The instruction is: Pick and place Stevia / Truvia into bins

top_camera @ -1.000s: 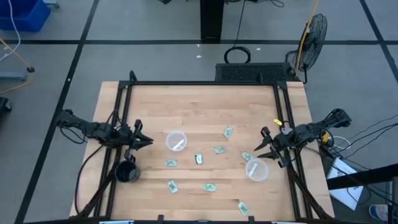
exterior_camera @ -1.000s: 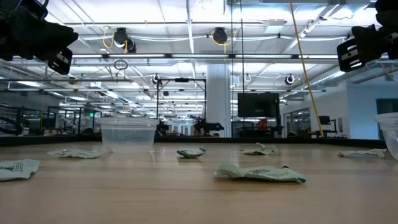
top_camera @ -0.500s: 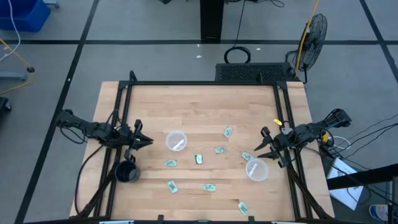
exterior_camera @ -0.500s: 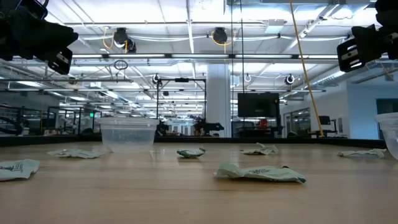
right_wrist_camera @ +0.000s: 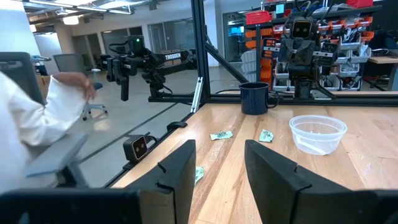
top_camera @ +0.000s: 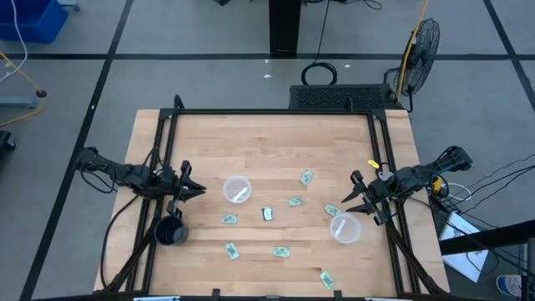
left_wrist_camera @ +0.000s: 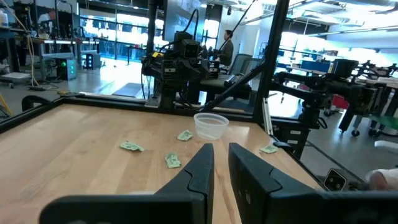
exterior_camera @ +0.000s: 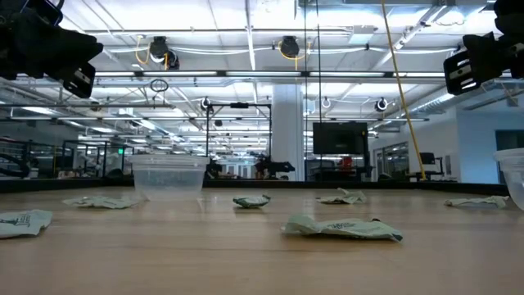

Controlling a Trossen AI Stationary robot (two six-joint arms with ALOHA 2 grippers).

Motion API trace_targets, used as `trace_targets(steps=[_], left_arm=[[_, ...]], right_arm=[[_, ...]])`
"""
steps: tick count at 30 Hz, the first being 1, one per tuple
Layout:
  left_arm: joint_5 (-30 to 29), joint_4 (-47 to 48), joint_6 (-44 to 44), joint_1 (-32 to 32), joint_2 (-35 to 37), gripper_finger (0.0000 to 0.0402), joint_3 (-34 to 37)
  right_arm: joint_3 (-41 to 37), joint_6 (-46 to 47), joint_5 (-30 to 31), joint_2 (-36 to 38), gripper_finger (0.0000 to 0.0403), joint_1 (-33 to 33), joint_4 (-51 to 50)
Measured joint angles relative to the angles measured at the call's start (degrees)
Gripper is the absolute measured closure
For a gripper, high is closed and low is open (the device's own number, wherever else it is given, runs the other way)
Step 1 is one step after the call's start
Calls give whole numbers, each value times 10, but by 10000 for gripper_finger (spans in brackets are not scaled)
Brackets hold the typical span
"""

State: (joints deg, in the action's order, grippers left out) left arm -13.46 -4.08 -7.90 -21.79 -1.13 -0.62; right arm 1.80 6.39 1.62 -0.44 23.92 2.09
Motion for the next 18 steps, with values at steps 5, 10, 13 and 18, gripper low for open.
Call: trace_targets(steps=[5,10,13,18], left_arm=[[0,0,0,0,0,350,0],[0,0,0,0,0,350,0],[0,0,4,0,0,350,0],[-8,0,15,0,0,350,0]], right_arm=[[0,0,0,0,273,0,0],[0,0,0,0,273,0,0],[0,0,0,0,273,0,0],[0,0,2,0,273,0,25]])
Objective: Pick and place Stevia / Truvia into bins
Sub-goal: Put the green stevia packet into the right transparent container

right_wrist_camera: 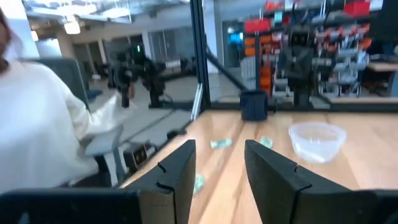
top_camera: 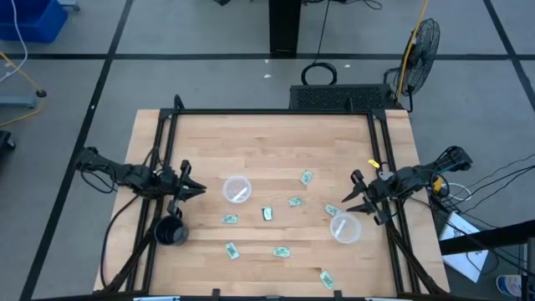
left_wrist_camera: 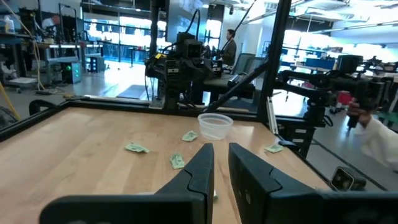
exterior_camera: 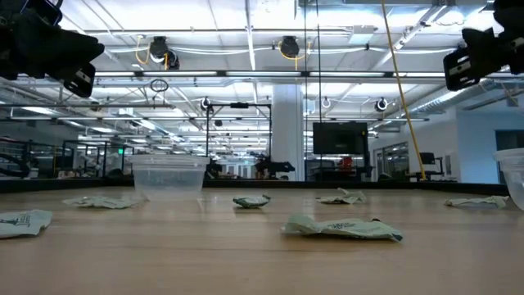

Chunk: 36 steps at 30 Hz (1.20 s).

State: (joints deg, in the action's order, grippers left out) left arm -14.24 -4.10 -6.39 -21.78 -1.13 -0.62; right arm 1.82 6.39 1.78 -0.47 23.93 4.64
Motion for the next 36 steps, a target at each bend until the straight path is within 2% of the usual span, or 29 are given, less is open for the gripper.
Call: trace_targets(steps=[6,10,13,16,18,24,26,28,30,33,36], left_arm=[[-11,0,10,0,0,350,0],[-63,-1,60,0,0,350,0],[-92,-2,61,0,0,350,0],[-114,-2,62,0,0,350,0],[-130,-2,63,0,0,350,0],[-111,3,61,0,0,350,0],[-111,3,61,0,0,350,-1],[-113,3,49,0,0,350,-1],[-113,4,32,0,0,350,-1],[-119,2,31,0,0,350,-1],[-154,-5,38,0,0,350,0]], right_arm=[[0,0,0,0,273,0,90],[0,32,-2,0,273,0,128],[0,33,-2,0,273,0,125],[-4,-7,-2,-7,273,0,121],[-11,-18,-1,-14,273,0,169],[-10,33,0,-31,273,0,174],[-10,20,5,-37,273,0,175],[-10,-33,44,-38,273,0,190],[-10,-77,109,-40,273,0,191],[-10,-94,210,-60,273,0,179],[4,-107,279,-100,273,-2,178]])
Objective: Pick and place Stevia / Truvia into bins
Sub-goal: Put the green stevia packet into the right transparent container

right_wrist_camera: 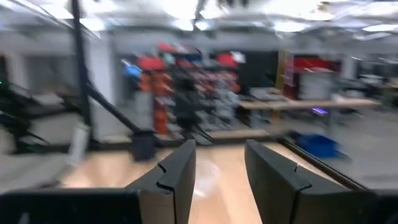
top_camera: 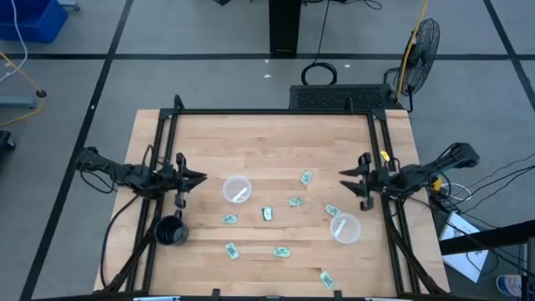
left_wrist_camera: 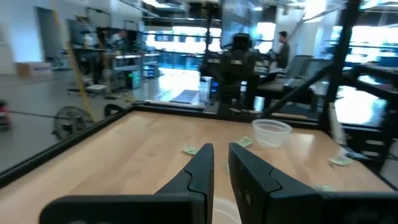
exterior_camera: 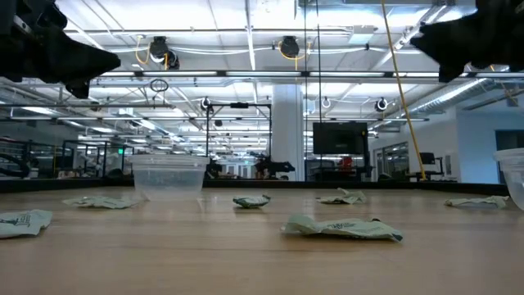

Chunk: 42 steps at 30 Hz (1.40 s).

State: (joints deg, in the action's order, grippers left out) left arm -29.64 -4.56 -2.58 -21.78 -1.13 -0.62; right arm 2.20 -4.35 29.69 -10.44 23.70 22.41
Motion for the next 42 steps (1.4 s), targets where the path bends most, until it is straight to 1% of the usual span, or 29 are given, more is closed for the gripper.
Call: trace_targets(steps=[1,3,5,7,9,11,12,14,16,19,22,25,28,33,37,39,42], left_arm=[[-17,-1,2,0,0,350,0],[-40,-6,9,0,0,350,0],[-45,-17,27,0,0,350,0],[-46,-23,61,0,0,350,-3],[-54,-20,88,0,-4,350,-17],[-78,-23,105,1,-18,350,-41],[-95,-14,110,1,-26,350,-55],[-138,-9,113,2,-56,350,-87],[-173,-2,112,6,-87,350,-123],[-172,22,111,12,-137,350,-180],[-169,45,101,17,-186,350,-228],[-169,52,107,23,-225,350,-261],[-169,53,121,29,-255,350,-278],[-169,65,130,41,-281,350,-279],[-170,70,130,53,-298,350,-279],[-169,70,130,58,-302,350,-279],[-170,71,130,66,-308,350,-279]], right_arm=[[10,-1,16,-16,273,-3,-1],[32,0,21,-51,273,-14,-25],[78,1,19,-98,273,-26,-44],[125,10,19,-152,273,-43,-97],[175,37,18,-217,273,-63,-176],[216,74,16,-284,273,-90,-235],[233,95,12,-319,273,-106,-248],[250,130,-14,-383,273,-138,-255],[251,158,-57,-443,273,-174,-247],[252,209,-120,-520,273,-218,-206],[252,228,-150,-588,273,-245,-177],[253,228,-149,-640,273,-266,-134],[253,232,-149,-685,273,-282,-119],[253,224,-150,-751,273,-293,-105],[256,216,-145,-788,276,-294,-96],[256,215,-143,-798,288,-293,-95],[255,213,-145,-803,327,-293,-101]])
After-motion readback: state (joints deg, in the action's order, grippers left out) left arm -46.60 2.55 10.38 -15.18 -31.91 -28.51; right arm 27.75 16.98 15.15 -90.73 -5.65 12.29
